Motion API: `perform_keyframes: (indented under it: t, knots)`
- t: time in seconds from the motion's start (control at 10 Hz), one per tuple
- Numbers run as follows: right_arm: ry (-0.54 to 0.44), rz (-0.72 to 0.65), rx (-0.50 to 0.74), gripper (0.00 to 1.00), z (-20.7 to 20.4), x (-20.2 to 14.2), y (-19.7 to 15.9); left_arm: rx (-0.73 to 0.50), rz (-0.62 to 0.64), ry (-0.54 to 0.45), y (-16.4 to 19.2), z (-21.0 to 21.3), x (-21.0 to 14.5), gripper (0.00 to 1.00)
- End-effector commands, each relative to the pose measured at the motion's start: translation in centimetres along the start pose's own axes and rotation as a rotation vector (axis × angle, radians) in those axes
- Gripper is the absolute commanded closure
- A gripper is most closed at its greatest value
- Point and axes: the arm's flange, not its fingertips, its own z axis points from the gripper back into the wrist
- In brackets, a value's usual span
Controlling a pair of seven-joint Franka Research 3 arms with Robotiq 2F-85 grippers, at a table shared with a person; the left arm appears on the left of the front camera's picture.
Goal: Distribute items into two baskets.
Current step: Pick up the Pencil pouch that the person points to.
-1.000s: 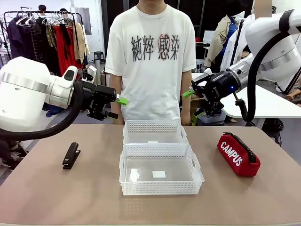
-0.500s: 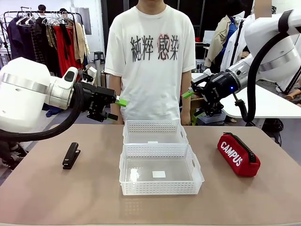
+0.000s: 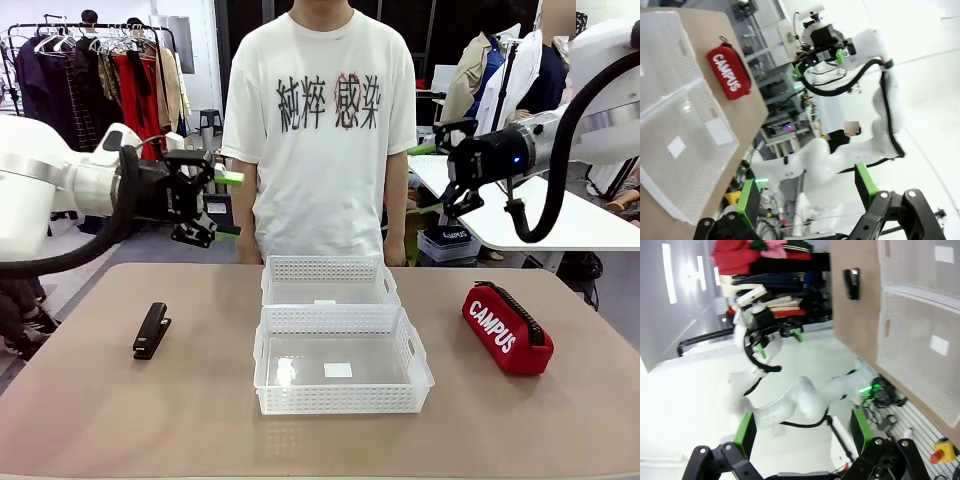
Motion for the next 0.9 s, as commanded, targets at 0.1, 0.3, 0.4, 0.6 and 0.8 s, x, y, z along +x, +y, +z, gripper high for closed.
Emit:
perform_keyframes:
  t: [0.1,0.3,0.4,0.6,0.8]
  knots:
    - [-0.005,0.092,0.130,0.00,1.7,0.3,1.2,-0.045,0.061,-0.020,-1.2,1.4,1.5,0.00]
    - [-0.009,0.089,0.190,0.00,2.8,0.7,1.2,-0.068,0.064,-0.035,-1.7,2.2,2.3,0.00]
    - [-0.012,0.092,0.201,0.00,3.2,1.2,1.0,-0.067,0.066,-0.046,-1.8,2.6,2.6,0.00]
    - [0.034,0.106,0.229,0.00,4.4,1.9,0.4,-0.098,0.080,-0.056,-2.1,3.4,3.1,0.00]
    - [0.058,0.111,0.232,0.00,5.2,2.3,-0.3,-0.107,0.088,-0.054,-2.4,3.6,3.4,0.00]
